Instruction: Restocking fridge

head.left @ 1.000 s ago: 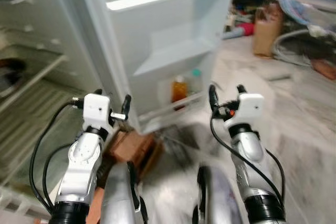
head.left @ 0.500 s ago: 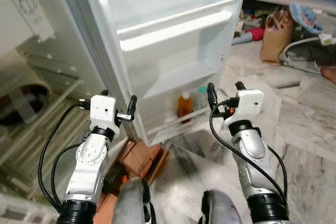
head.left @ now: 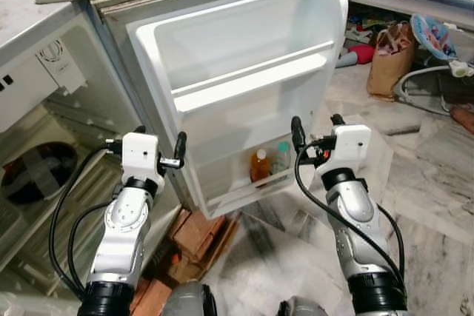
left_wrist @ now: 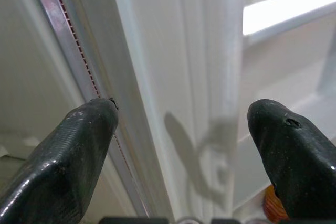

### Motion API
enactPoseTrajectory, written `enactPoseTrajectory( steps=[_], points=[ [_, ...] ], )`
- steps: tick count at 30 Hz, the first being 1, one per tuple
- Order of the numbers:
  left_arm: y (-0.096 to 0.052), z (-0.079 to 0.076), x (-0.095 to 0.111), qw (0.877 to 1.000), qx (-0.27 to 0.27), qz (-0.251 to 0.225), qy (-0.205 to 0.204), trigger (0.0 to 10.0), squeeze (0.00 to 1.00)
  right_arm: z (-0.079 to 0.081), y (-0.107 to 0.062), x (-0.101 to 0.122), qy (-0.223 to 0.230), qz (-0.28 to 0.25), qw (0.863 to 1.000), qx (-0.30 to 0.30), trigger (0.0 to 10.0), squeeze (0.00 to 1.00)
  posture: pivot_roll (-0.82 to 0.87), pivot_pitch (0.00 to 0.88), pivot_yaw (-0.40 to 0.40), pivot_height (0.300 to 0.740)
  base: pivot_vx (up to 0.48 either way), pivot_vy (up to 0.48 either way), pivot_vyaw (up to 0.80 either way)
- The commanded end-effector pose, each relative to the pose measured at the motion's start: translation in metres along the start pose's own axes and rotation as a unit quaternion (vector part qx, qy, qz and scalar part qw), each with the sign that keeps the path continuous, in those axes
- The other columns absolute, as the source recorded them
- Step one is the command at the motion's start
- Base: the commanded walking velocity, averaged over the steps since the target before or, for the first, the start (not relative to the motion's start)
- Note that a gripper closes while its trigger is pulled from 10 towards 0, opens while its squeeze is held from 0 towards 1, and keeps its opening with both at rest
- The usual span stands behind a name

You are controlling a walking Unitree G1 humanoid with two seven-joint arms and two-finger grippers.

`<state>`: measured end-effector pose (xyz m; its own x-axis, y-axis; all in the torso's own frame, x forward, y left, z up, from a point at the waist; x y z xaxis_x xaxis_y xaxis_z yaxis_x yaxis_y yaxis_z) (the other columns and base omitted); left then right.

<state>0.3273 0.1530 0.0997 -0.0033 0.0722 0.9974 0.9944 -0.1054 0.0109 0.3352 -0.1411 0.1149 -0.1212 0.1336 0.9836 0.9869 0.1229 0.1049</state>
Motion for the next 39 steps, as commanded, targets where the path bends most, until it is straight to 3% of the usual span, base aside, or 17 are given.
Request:
enactPoseTrajectory(
  steps=[1,15,24,39],
  points=[
    [-0.002,0.0,-0.002,1.0,0.0,0.007,0.007,10.0,0.0,0.003,0.0,0.004,-0.006,-0.003,1.0,0.006,10.0,0.0,-0.09,0.039,0.024,0.74,0.0,0.0,0.0],
    [-0.001,0.0,-0.004,1.0,-0.002,0.015,0.021,10.0,0.0,0.001,0.001,0.006,0.011,-0.006,1.0,0.001,10.0,0.0,-0.08,0.047,0.026,0.74,0.0,-0.294,0.0],
    [0.0,0.001,-0.005,0.999,-0.008,0.022,0.035,10.0,0.0,0.005,0.003,0.012,-0.008,-0.021,1.0,0.014,10.0,0.0,-0.08,0.049,0.034,0.74,0.0,-0.433,0.0],
    [0.004,0.001,-0.001,0.999,-0.011,0.016,0.036,10.0,0.0,0.011,0.005,0.012,-0.013,-0.026,0.999,0.028,10.0,0.0,-0.07,0.05,0.031,0.74,0.0,-0.48,0.66]
  ],
)
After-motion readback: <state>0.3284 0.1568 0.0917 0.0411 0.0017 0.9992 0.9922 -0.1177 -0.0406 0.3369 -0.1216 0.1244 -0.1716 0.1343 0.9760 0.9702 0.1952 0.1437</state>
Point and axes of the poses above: a point about 5 cm out from each wrist's last joint towards the gripper, its own y axis pointing out of the wrist towards the gripper, its own x axis along the axis of the wrist's last joint, z = x × y, the point moved 5 cm from there along y, pointing out of the wrist towards the gripper, and after that the axes turned 10 degrees about -y, right-handed, at the moved point
